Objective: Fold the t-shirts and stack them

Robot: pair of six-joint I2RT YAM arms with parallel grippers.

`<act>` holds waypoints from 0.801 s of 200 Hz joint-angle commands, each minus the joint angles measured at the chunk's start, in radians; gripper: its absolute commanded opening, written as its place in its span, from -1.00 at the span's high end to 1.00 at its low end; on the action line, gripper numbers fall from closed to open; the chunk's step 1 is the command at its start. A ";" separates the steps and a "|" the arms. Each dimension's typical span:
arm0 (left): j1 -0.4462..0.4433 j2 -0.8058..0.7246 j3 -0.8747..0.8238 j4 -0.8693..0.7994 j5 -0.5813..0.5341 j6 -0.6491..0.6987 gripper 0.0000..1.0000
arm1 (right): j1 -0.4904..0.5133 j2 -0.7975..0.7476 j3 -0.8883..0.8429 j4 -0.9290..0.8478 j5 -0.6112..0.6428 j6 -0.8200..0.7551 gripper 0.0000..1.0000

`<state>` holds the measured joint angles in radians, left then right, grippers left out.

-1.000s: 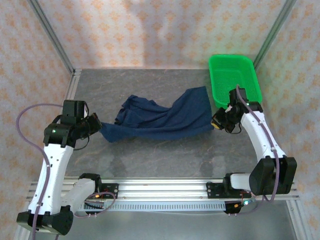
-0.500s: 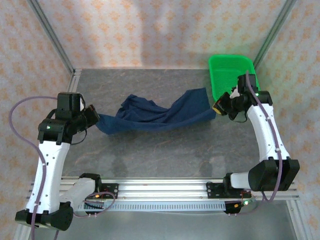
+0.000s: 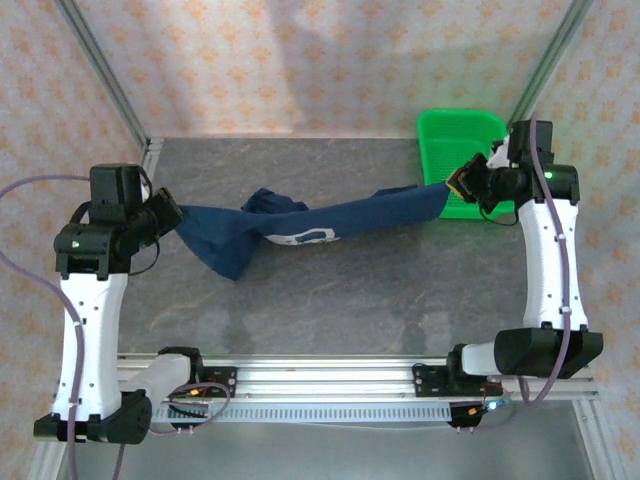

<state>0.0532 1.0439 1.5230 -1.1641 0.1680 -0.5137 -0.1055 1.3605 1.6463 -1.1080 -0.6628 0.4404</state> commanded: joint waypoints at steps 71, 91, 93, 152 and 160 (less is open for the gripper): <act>0.017 -0.008 0.025 0.012 -0.002 0.000 1.00 | -0.005 -0.066 -0.044 -0.047 -0.066 -0.006 1.00; 0.018 0.011 0.094 0.025 -0.007 -0.012 1.00 | -0.005 -0.072 0.038 -0.025 -0.089 0.020 1.00; 0.017 0.015 0.108 0.025 -0.007 -0.013 1.00 | -0.005 -0.069 0.046 -0.025 -0.091 0.021 1.00; 0.017 0.158 0.545 -0.008 -0.035 0.009 1.00 | -0.005 0.008 0.452 -0.027 -0.170 0.106 1.00; 0.017 0.172 0.602 -0.020 -0.040 0.019 1.00 | -0.005 0.017 0.491 -0.033 -0.174 0.113 1.00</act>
<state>0.0551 1.1942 1.9736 -1.1641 0.1711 -0.5217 -0.1059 1.3556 2.0327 -1.1446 -0.7959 0.5056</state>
